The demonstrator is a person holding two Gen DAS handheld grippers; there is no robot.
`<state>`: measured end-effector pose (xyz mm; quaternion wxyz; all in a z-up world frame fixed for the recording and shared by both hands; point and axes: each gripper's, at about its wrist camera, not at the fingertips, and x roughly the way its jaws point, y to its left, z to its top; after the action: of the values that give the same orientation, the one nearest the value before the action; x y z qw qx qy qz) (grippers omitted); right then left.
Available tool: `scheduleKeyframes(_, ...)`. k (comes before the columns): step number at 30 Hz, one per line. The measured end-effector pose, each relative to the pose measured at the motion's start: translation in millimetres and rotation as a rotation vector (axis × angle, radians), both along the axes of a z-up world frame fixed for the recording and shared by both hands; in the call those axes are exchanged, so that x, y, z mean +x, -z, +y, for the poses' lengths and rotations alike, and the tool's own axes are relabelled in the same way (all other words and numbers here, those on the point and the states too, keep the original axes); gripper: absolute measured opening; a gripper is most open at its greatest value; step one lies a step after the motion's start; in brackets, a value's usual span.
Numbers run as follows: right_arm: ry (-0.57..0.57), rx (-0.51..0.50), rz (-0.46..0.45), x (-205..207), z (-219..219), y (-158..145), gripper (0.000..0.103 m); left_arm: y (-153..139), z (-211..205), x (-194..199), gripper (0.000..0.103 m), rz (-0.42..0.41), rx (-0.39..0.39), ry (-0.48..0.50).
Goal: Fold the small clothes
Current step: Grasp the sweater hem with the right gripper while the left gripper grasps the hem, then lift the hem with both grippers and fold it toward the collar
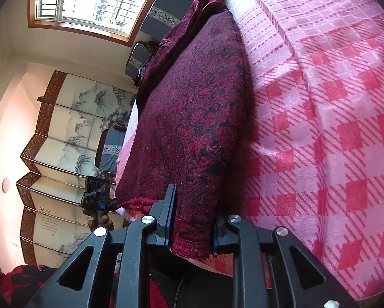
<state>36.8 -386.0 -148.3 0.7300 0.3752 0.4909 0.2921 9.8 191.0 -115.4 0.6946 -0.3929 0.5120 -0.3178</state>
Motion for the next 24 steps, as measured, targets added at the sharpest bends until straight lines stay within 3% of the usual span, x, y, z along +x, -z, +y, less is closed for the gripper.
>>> scheduleKeyframes(3, -0.005, -0.032, 0.002, 3, 5, -2, 0.020, -6, -12, -4, 0.055, -0.036, 0.151, 0.013)
scheduleKeyframes(5, -0.014, -0.072, 0.002, 4, 11, -4, 0.017, -8, -26, -5, 0.031, -0.057, 0.223, 0.043)
scheduleKeyframes(6, -0.013, -0.089, 0.003, 4, 13, -4, 0.014, -8, -32, -6, 0.010, -0.071, 0.273, 0.045)
scheduleKeyframes(10, 0.008, -0.100, -0.005, 2, 16, -6, 0.012, -12, -41, -14, 0.010, -0.126, 0.318, -0.014)
scheduleKeyframes(14, 0.044, -0.011, -0.042, -6, 16, -16, 0.012, -31, -41, -25, 0.010, -0.214, 0.328, -0.076)
scheduleKeyframes(19, 0.097, 0.100, -0.119, -11, 13, -38, 0.012, -56, -33, -22, 0.010, -0.282, 0.257, -0.139)
scheduleKeyframes(24, 0.111, 0.129, -0.163, -19, 18, -55, 0.012, -71, -26, -23, 0.010, -0.338, 0.252, -0.151)
